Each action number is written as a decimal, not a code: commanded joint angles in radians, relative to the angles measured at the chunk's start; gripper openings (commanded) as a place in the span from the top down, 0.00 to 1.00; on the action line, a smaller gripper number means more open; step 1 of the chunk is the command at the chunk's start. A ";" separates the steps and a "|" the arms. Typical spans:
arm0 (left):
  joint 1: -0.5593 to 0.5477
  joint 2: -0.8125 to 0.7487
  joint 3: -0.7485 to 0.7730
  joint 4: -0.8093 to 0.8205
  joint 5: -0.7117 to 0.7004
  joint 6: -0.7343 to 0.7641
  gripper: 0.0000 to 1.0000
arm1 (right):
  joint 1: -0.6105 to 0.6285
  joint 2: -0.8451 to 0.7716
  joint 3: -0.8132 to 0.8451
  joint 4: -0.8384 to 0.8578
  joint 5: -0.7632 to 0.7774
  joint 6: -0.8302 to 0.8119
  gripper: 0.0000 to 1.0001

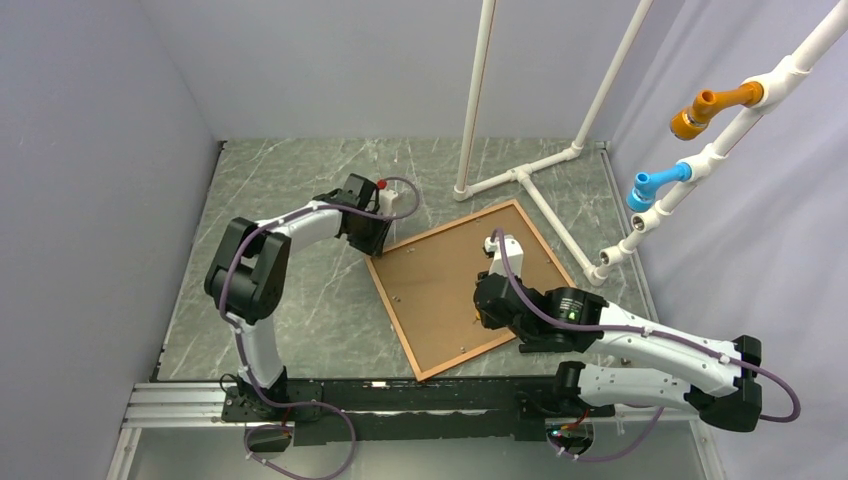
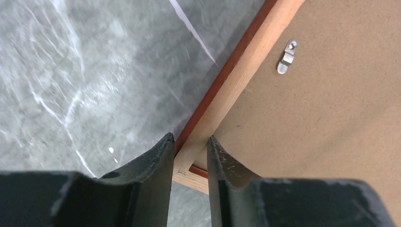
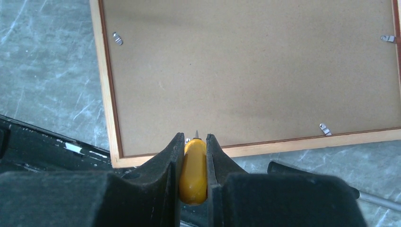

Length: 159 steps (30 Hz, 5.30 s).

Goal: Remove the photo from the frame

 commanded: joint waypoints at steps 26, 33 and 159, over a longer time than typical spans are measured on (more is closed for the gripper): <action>-0.027 -0.487 -0.311 -0.146 0.054 -0.350 0.41 | -0.114 0.010 -0.016 0.104 -0.050 -0.096 1.00; -0.047 -0.275 -0.242 -0.076 -0.008 -0.302 0.40 | -0.167 0.030 0.005 0.144 -0.104 -0.124 1.00; 0.054 -0.572 -0.711 0.038 -0.044 -0.601 0.72 | -0.524 1.162 0.579 0.799 -0.919 -0.460 1.00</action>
